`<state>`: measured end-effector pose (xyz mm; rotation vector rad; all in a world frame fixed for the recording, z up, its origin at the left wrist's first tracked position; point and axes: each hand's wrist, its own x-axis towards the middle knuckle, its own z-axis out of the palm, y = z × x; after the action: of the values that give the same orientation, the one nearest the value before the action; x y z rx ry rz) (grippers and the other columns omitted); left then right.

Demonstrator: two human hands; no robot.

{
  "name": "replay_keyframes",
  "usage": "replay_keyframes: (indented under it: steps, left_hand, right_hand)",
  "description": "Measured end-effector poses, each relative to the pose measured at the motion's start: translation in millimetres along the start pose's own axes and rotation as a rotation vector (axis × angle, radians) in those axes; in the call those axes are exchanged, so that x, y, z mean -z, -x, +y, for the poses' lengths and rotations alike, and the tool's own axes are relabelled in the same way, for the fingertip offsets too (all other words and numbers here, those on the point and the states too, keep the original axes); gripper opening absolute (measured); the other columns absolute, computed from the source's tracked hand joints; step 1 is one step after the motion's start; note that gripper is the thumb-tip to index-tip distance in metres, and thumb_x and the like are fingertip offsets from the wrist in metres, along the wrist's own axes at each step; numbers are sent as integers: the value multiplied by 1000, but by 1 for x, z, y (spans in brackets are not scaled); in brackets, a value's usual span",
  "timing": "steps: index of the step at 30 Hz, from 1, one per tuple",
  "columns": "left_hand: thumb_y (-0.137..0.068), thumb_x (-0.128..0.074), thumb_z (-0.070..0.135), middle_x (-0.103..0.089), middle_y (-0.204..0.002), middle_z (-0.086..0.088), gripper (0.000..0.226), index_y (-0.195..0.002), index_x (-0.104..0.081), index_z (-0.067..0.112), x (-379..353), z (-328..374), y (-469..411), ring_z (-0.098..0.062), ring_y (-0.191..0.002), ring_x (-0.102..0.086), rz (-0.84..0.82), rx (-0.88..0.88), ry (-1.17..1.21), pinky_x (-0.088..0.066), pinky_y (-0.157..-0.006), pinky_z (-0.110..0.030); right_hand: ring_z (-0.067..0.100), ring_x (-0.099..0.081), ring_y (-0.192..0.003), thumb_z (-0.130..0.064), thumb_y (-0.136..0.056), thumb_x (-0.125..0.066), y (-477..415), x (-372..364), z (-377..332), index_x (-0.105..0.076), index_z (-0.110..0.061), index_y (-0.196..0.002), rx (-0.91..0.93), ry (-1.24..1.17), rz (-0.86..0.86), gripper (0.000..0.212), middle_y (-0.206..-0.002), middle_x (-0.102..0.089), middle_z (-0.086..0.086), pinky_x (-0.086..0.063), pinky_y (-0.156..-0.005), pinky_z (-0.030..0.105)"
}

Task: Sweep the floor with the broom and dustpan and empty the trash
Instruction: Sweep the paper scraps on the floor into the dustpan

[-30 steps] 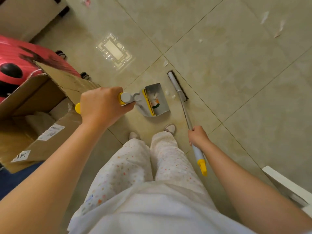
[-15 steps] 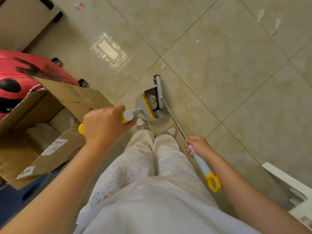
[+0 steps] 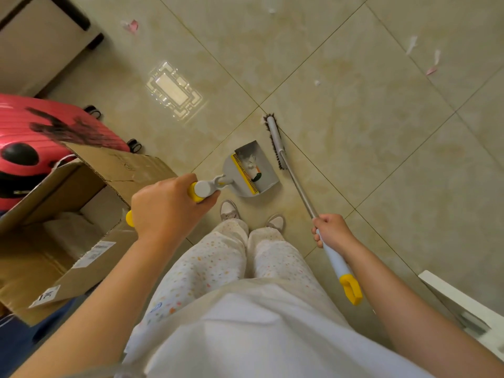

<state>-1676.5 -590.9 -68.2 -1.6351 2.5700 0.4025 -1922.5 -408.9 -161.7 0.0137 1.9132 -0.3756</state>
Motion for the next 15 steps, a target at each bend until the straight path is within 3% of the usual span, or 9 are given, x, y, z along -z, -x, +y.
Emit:
replay_keyframes:
  steps: [7,11,15]
  left_hand:
    - [-76,-66,57,-46,-44,1,47,-55,-50,18,6,6,-27,-23,-40,-44,37,56,-1,-15,-47,-15]
    - [-76,-67,56,-42,-44,3,47,-55,-49,18,7,14,-49,-23,-41,-42,68,121,6,-14,-47,-15]
    - [-76,-64,58,-44,-46,2,47,-57,-51,17,9,29,-78,-24,-44,-45,66,170,-18,-16,-47,-17]
  right_hand:
    - [21,-43,-47,-6,-94,-42,-19,-1,-48,-44,-6,-63,48,109,82,31,-58,-47,10,-38,-47,27]
    - [23,-47,-51,-6,-90,-42,-46,6,-81,-45,-7,-65,61,138,112,25,-61,-51,13,-43,-57,33]
    - [22,-47,-49,-7,-92,-41,-80,13,-118,-49,-5,-72,91,165,99,22,-63,-52,13,-43,-52,31]
